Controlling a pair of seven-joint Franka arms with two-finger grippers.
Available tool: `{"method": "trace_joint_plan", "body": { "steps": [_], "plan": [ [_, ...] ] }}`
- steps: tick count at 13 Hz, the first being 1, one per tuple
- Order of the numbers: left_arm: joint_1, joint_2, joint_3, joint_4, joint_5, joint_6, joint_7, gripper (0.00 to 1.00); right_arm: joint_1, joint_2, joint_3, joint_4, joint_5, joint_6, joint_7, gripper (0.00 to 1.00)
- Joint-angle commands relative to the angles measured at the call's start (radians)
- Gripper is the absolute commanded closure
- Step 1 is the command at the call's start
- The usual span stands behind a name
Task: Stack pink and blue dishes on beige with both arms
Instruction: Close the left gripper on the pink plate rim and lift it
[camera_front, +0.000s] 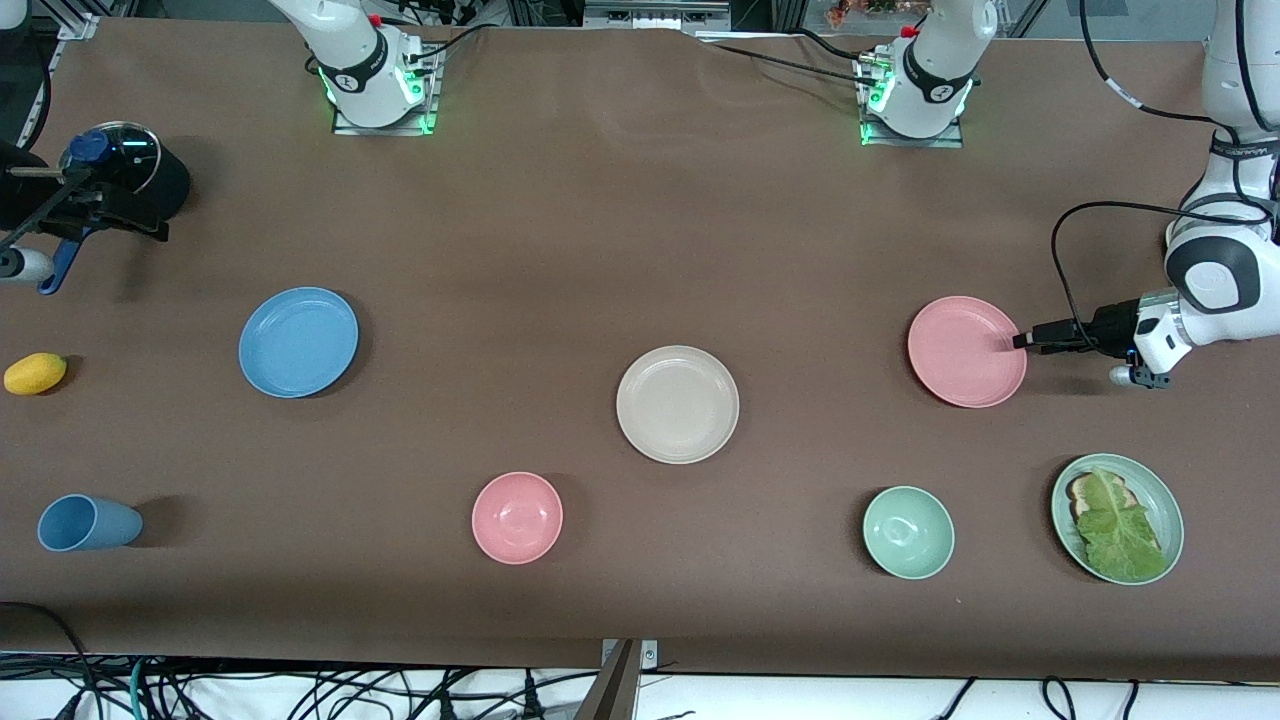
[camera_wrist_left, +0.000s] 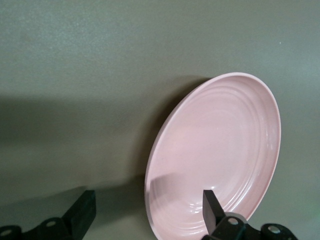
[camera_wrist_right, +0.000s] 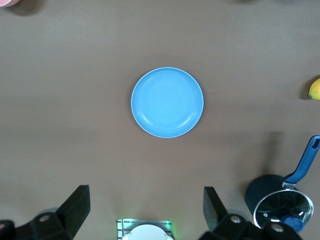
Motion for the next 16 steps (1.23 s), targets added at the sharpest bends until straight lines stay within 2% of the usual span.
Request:
{"method": "trace_joint_plan", "body": {
  "steps": [1,7,10,12,13,16],
  "plan": [
    [-0.028,-0.036,0.004,-0.029,-0.028,0.02,-0.003,0.07,0.003,-0.011,0.0,-0.002,-0.011,-0.014,0.011,0.0],
    [-0.05,-0.025,0.001,-0.032,-0.05,0.055,-0.017,0.06,0.003,-0.011,0.002,-0.002,-0.011,-0.016,0.011,0.0],
    [-0.053,-0.021,-0.001,-0.036,-0.068,0.076,-0.014,0.11,0.003,-0.009,0.002,-0.002,-0.011,-0.016,0.011,0.0],
    [-0.057,-0.012,-0.002,-0.038,-0.073,0.098,-0.012,0.12,0.003,-0.009,0.002,-0.002,-0.011,-0.016,0.008,0.0],
    [-0.058,-0.007,-0.002,-0.038,-0.073,0.101,-0.012,0.18,0.003,-0.009,0.002,-0.002,-0.011,-0.016,0.008,0.0],
    [-0.059,-0.008,-0.002,-0.038,-0.073,0.101,-0.012,0.62,0.003,-0.009,0.002,-0.002,-0.011,-0.016,0.006,0.0]
  ]
}}
